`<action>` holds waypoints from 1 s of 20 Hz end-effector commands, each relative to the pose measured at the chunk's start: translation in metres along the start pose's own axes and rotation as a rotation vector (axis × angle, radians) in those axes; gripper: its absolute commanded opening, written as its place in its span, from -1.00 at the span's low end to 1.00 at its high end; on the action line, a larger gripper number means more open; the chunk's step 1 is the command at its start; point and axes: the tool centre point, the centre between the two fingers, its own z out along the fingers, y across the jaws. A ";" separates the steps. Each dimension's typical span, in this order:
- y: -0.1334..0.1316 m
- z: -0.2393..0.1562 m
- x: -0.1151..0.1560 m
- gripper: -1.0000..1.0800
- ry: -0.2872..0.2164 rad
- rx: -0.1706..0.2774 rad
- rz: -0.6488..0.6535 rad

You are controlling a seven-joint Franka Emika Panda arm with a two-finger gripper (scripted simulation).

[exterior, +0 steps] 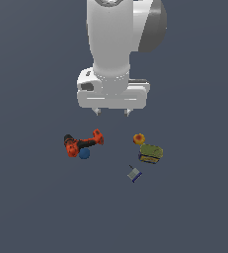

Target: Pick up a designated object from a clutter of objects.

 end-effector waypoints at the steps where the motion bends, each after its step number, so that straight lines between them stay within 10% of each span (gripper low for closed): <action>1: 0.000 0.000 0.000 0.92 0.001 0.000 -0.001; 20: -0.038 0.044 0.020 0.92 0.003 -0.033 -0.341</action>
